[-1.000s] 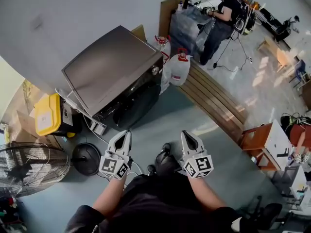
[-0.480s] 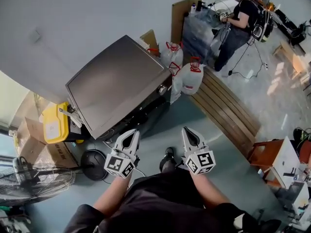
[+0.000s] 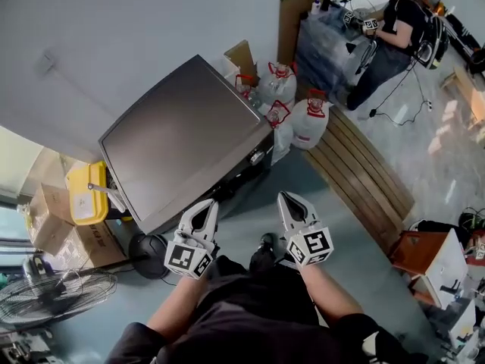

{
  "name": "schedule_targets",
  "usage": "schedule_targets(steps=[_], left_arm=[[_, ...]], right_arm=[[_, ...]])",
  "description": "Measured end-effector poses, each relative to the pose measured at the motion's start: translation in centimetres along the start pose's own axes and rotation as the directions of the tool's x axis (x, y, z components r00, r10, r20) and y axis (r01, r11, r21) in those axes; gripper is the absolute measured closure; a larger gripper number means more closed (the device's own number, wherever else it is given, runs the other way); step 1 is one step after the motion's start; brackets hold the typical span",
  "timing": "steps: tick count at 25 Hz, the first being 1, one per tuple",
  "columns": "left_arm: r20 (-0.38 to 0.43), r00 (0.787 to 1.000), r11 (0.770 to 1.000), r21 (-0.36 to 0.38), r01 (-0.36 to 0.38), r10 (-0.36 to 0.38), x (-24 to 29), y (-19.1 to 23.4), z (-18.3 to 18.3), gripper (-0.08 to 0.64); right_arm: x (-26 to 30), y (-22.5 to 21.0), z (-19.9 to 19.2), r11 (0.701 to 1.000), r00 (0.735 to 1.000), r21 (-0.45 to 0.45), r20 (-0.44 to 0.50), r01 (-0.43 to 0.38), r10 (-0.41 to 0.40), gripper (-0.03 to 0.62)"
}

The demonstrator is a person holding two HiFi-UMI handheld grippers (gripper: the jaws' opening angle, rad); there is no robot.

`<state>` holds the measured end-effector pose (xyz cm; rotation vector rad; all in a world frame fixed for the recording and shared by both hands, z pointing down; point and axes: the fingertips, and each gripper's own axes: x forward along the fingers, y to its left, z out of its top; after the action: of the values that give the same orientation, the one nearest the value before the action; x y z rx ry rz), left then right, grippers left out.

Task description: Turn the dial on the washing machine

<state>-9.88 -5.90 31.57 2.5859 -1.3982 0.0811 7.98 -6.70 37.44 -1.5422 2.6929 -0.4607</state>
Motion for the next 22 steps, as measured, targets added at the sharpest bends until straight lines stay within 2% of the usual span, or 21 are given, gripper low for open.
schedule_targets(steps=[7, 9, 10, 13, 19, 22], left_arm=[[-0.019, 0.999, 0.999, 0.025, 0.027, -0.026, 3.9, 2.4, -0.9, 0.545], [-0.032, 0.999, 0.999, 0.027, 0.040, -0.039, 4.8, 3.1, -1.9, 0.545], [-0.042, 0.998, 0.999, 0.021, 0.044, -0.043, 5.1, 3.5, -2.5, 0.545], [-0.064, 0.997, 0.999, -0.010, 0.049, -0.049, 5.5, 4.1, -4.7, 0.545], [-0.079, 0.994, 0.995, -0.068, 0.076, -0.081, 6.3, 2.2, -11.7, 0.545], [-0.100, 0.992, 0.995, -0.078, 0.065, -0.072, 6.8, 2.3, -14.1, 0.545]], right_arm=[[4.6, -1.6, -1.6, 0.998, 0.999, -0.063, -0.025, -0.023, 0.021, 0.566], [6.0, -2.2, -2.7, 0.996, 0.999, -0.083, -0.048, -0.020, 0.016, 0.548], [6.7, -2.5, -3.4, 0.996, 0.998, -0.088, -0.062, -0.017, 0.012, 0.513], [8.5, -2.9, -5.0, 0.996, 0.997, -0.079, -0.078, -0.029, 0.023, 0.461], [11.5, -4.1, -7.4, 0.994, 0.992, -0.068, -0.092, -0.089, 0.082, 0.412], [12.8, -4.4, -8.9, 0.992, 0.986, -0.044, -0.121, -0.118, 0.112, 0.378]])
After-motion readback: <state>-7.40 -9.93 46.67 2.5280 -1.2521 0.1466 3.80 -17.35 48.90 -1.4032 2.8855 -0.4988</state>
